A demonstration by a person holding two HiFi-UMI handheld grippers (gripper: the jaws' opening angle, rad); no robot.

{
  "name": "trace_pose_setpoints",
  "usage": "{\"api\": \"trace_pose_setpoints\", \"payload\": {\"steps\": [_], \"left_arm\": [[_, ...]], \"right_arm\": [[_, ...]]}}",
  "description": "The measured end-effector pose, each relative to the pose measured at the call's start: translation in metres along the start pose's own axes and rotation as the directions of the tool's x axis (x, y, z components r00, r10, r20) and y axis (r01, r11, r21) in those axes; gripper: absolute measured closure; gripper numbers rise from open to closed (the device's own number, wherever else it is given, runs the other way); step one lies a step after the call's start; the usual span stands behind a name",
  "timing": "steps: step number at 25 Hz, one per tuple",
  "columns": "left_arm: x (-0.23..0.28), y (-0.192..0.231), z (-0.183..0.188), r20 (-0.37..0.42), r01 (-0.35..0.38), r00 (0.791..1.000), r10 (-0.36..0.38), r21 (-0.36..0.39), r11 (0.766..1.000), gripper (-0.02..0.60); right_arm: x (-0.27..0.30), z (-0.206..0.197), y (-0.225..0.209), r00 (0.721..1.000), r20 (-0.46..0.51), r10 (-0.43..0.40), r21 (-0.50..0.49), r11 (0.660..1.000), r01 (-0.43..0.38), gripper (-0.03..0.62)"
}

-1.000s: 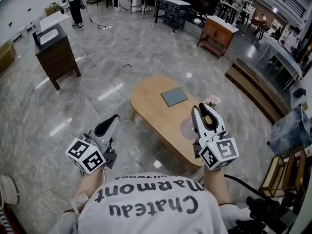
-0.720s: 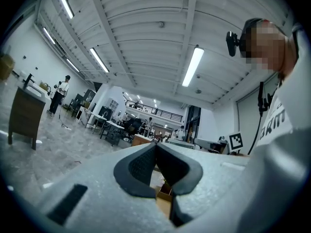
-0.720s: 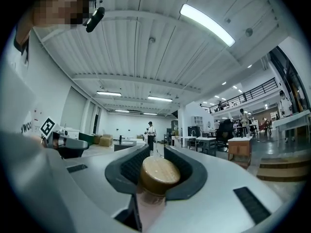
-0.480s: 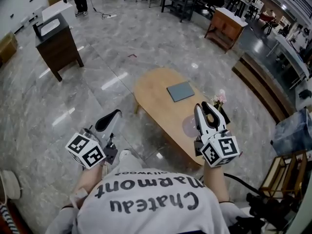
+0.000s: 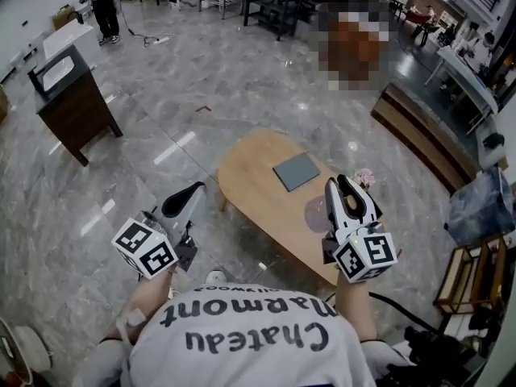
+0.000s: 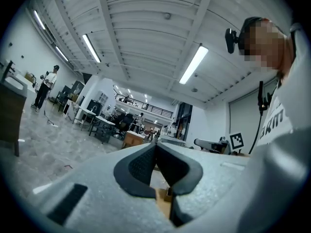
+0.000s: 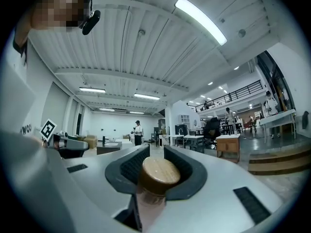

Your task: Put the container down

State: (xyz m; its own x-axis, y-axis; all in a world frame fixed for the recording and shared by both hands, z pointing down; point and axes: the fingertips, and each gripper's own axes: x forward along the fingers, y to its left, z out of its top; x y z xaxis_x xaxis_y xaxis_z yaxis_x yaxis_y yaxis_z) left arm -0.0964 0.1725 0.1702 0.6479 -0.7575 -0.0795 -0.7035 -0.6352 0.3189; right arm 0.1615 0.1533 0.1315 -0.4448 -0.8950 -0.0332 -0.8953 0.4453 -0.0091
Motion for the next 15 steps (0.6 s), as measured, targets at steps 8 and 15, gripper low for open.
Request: {"api": "trace_pose_setpoints", "payload": {"steps": [8, 15], "left_arm": [[0.019, 0.068, 0.007, -0.065, 0.082, 0.994, -0.083, -0.015, 0.996, 0.568], [0.034, 0.110, 0.005, -0.115, 0.145, 0.983, -0.144, 0.001, 0.989, 0.568]], "right_arm": [[0.051, -0.011, 0.013, 0.995, -0.015, -0.100, 0.008, 0.995, 0.100, 0.503], [0.087, -0.023, 0.023, 0.989, -0.035, -0.147, 0.005, 0.989, 0.147, 0.503]]}}
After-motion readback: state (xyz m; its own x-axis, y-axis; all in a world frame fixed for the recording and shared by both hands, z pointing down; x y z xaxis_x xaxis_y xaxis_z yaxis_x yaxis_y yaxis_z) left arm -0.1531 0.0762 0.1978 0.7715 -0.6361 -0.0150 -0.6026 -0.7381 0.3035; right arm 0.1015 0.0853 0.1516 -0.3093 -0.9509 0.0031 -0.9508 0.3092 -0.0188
